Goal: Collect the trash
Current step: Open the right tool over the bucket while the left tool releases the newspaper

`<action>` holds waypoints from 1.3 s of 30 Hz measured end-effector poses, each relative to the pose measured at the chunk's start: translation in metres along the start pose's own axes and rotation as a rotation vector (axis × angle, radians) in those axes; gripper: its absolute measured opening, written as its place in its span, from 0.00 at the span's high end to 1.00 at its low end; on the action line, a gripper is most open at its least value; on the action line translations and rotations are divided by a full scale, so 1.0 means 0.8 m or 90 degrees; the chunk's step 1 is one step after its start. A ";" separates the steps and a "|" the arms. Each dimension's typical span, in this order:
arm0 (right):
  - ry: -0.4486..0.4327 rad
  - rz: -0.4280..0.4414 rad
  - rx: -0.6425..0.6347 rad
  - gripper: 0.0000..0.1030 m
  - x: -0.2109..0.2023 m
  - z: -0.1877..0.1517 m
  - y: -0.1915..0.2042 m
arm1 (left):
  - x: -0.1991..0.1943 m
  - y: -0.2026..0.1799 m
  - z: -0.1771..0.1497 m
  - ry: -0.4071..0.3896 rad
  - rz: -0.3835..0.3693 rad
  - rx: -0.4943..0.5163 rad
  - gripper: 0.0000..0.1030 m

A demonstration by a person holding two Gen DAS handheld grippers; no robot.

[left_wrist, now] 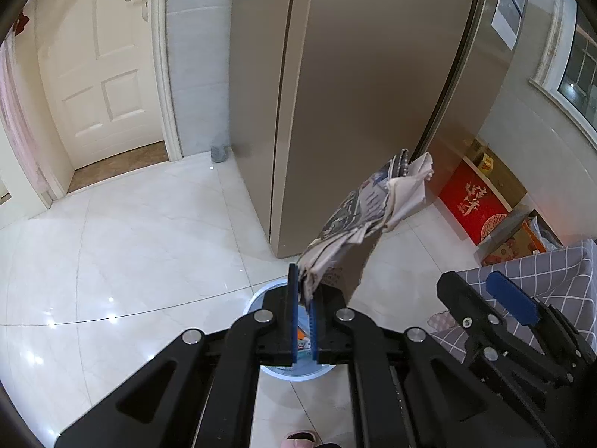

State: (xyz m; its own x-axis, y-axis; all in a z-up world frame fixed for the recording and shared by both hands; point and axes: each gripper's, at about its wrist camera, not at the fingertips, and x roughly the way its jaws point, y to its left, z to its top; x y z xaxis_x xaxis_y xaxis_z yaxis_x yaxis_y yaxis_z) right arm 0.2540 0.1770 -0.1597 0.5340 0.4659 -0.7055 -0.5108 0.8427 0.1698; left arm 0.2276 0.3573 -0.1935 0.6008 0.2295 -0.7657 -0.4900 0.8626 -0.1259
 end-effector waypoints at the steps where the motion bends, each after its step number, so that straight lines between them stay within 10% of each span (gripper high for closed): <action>1: -0.001 -0.002 0.002 0.41 0.000 0.000 -0.001 | 0.002 -0.001 0.000 0.001 -0.001 0.002 0.96; 10: -0.008 -0.014 0.025 0.38 0.005 -0.001 -0.009 | 0.024 -0.007 0.005 0.020 -0.011 0.007 0.91; 16: 0.004 -0.017 0.040 0.38 0.009 -0.003 -0.018 | 0.037 -0.004 -0.002 0.045 0.006 -0.003 0.48; 39: -0.071 -0.056 0.054 0.35 -0.130 0.004 -0.075 | -0.095 -0.101 -0.009 -0.041 -0.039 0.061 0.40</action>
State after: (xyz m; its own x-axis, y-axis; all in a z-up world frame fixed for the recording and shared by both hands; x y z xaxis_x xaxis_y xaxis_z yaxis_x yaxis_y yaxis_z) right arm 0.2312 0.0791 -0.0947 0.6479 0.4123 -0.6406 -0.4022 0.8992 0.1719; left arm 0.2169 0.2670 -0.1298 0.6683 0.2007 -0.7163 -0.3908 0.9140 -0.1085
